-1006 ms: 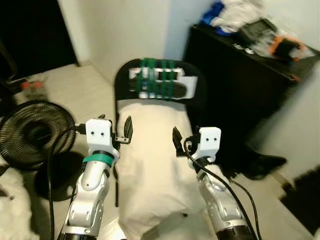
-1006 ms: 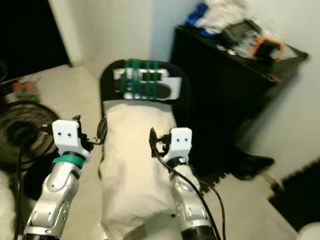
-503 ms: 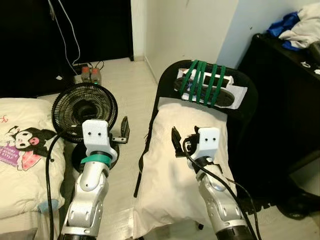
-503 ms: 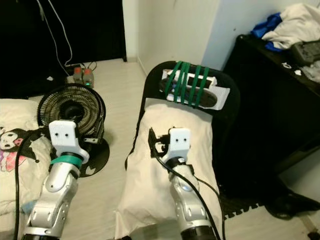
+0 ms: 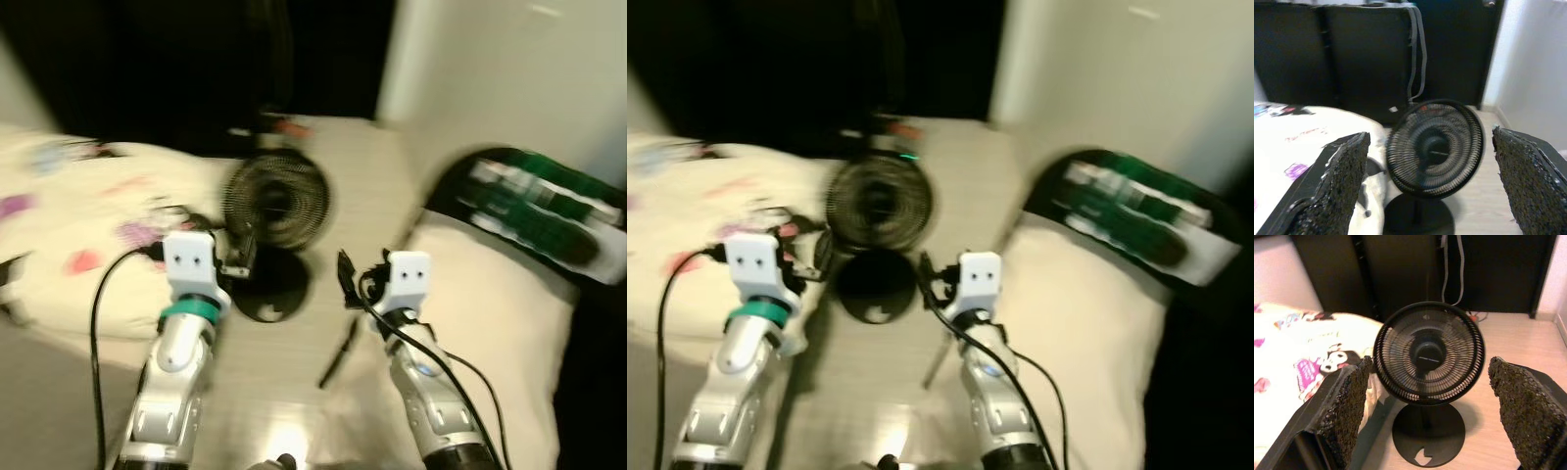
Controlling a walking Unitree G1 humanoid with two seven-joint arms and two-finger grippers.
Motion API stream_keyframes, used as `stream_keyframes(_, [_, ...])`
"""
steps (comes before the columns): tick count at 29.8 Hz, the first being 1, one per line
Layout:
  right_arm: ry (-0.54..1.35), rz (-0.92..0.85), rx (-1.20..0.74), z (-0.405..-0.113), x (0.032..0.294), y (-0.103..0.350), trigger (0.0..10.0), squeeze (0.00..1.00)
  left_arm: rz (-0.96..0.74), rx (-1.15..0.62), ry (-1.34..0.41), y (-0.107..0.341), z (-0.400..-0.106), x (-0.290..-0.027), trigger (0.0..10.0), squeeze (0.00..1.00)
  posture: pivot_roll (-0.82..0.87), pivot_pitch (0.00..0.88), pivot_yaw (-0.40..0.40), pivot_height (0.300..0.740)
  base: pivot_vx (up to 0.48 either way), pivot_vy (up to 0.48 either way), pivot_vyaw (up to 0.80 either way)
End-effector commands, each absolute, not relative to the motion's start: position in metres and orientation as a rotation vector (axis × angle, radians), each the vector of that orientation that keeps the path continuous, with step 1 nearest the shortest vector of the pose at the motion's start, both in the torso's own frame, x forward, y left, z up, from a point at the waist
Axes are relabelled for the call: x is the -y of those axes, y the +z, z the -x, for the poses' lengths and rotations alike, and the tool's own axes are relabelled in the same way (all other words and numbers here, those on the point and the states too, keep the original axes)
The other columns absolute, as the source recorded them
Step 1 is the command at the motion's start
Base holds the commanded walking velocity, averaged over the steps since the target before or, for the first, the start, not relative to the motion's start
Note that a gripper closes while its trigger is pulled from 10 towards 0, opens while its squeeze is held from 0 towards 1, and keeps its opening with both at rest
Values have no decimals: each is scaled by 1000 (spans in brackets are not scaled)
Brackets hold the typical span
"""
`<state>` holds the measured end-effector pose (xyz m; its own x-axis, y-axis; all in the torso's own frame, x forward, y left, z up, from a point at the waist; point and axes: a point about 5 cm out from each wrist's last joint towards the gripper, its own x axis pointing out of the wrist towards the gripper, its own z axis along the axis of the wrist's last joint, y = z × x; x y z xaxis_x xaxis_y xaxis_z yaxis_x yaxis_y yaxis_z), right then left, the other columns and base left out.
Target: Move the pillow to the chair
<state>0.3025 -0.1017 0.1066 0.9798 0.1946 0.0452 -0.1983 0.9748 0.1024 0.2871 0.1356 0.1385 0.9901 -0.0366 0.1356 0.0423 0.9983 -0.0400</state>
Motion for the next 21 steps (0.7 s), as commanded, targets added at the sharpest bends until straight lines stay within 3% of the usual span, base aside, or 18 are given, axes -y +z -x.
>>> stream_keyframes(1, [190,-109,16,-300,102,102,10000,0,25,114,-45,134,-286,-135,10000,0,54,28,25,740,0,0,788])
stream_keyframes(7, [194,-101,7,-301,101,100,10000,0,29,101,-48,133,-286,-135,10000,0,55,26,26,740,0,0,788])
stream_keyframes(13, [189,-95,-11,-301,101,97,10000,0,93,-48,-45,116,-285,-135,10000,0,55,22,29,740,0,0,788])
stream_keyframes(21, [184,-90,-47,-297,102,88,10000,0,-22,-52,-71,109,-282,-134,10000,0,58,15,30,740,0,0,788])
